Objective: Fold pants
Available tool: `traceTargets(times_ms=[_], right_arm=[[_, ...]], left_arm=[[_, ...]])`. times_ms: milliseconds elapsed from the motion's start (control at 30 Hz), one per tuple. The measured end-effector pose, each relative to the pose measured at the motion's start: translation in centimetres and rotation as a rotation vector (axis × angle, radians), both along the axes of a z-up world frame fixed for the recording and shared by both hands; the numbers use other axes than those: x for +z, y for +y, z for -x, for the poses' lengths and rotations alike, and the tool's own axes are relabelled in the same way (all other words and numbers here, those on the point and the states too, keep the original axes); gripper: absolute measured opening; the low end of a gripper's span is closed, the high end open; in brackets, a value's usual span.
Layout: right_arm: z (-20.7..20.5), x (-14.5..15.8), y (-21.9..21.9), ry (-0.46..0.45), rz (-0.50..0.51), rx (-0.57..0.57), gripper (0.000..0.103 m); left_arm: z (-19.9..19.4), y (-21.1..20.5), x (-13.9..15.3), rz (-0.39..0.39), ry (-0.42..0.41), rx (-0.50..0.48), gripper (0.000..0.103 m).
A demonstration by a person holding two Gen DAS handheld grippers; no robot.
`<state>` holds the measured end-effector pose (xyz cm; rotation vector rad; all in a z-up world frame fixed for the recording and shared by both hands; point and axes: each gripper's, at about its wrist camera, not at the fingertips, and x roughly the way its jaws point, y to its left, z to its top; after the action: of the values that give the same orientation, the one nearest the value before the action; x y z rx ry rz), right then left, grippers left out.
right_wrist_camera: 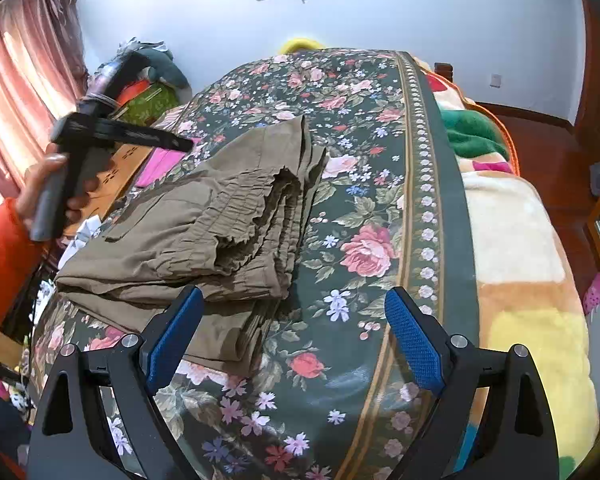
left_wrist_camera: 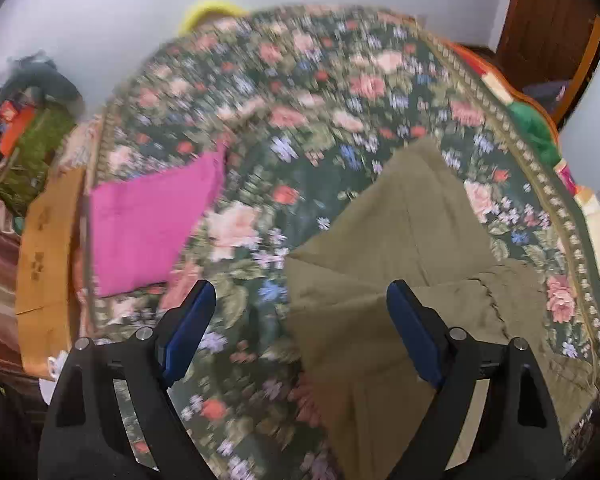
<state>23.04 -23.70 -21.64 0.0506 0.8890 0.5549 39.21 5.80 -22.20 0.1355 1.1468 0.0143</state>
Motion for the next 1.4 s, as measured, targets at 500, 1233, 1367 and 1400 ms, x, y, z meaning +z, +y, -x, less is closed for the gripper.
traceTargets(times_ms=[500, 1233, 1367, 1400], right_arm=[[0.6, 0.7, 0.0, -0.037, 0.018, -0.024, 0.09], [0.2, -2.2, 1.6, 0.06, -0.027, 0.023, 0.053], [-0.1, -3.1, 1.0, 0.116, -0.075, 0.018, 0.04], [0.0, -3.2, 0.9, 0.116, -0.071, 0.016, 0.036]], left_arm=[[2.8, 0.4, -5.7, -0.176, 0.079, -0.009, 0.103], [17.8, 3.7, -1.3, 0.089, 0.023, 0.109, 0.103], [19.6, 4.6, -0.9, 0.021, -0.038, 0.152, 0.103], [19.8, 4.9, -1.0, 0.008, -0.043, 0.158, 0.102]])
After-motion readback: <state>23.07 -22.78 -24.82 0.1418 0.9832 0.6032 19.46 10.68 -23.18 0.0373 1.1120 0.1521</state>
